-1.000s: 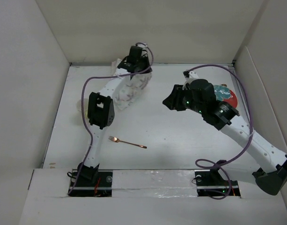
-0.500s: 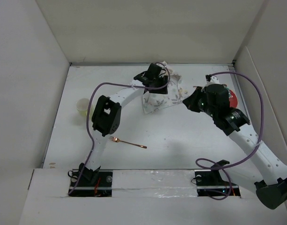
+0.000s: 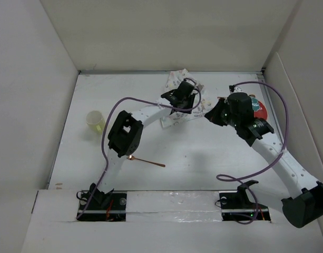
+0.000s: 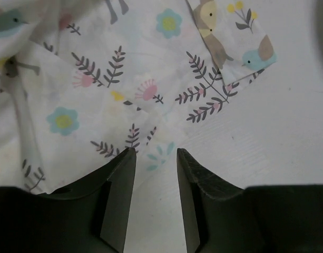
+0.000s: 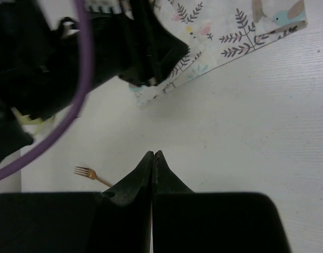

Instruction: Set the dinner table for one person

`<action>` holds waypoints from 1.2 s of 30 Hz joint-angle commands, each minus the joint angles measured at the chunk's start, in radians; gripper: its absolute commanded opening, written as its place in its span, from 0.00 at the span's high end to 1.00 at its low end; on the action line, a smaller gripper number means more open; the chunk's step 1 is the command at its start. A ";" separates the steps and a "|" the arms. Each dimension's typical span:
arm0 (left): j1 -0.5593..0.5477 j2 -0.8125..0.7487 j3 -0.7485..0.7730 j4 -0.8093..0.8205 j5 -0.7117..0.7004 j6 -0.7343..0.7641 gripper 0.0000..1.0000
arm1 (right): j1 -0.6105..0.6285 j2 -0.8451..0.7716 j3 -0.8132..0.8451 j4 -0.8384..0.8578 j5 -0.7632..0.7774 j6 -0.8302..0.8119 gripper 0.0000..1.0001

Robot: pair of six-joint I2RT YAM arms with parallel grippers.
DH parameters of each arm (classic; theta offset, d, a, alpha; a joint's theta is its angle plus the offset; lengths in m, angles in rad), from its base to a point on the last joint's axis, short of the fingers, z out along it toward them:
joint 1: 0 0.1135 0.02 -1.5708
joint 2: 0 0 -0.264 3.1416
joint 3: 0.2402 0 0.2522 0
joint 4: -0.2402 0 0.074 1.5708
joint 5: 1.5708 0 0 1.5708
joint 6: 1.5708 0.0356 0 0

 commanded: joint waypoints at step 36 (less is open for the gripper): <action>-0.092 0.257 0.179 -0.057 -0.338 0.037 0.67 | -0.002 -0.189 -0.120 -0.059 -0.082 -0.026 0.93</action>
